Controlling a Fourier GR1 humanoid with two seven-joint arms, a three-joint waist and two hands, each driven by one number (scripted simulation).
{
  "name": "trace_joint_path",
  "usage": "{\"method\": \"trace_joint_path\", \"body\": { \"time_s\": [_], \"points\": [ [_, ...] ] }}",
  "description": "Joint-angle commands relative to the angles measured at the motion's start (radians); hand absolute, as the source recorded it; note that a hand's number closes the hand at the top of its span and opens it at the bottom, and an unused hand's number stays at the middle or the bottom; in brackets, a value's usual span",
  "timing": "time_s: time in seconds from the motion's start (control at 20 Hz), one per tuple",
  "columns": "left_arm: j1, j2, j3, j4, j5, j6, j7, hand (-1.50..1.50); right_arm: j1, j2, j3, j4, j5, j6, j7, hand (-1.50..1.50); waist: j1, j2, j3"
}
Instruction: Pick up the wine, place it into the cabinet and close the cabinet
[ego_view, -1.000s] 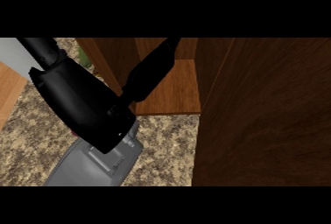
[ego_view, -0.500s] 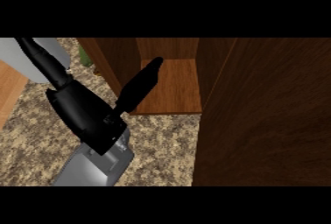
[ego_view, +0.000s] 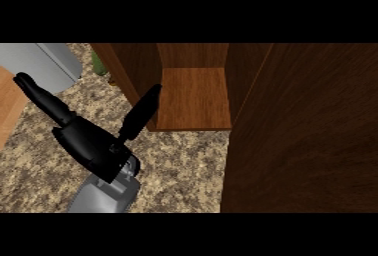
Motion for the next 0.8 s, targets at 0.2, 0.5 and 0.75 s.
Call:
{"method": "trace_joint_path", "body": {
  "time_s": [0.2, 0.5, 0.75],
  "points": [
    [0.195, -0.001, -0.049, -0.013, -0.07, 0.168, 0.173, -1.5, 0.046, 0.008, -0.022, -0.062, -0.083, 0.039, 0.014, -1.5, 0.005, 0.001, -0.001],
    [0.363, -0.001, -0.035, -0.026, -0.016, 0.317, 0.088, -1.5, 0.098, 0.01, -0.042, -0.116, -0.115, 0.069, 0.021, -1.5, 0.008, -0.001, -0.001],
    [0.44, -0.001, -0.062, -0.011, -0.004, 0.382, 0.065, -1.5, 0.029, 0.018, -0.053, -0.068, -0.12, 0.056, 0.05, -1.5, 0.017, 0.002, -0.001]
  ]
}}
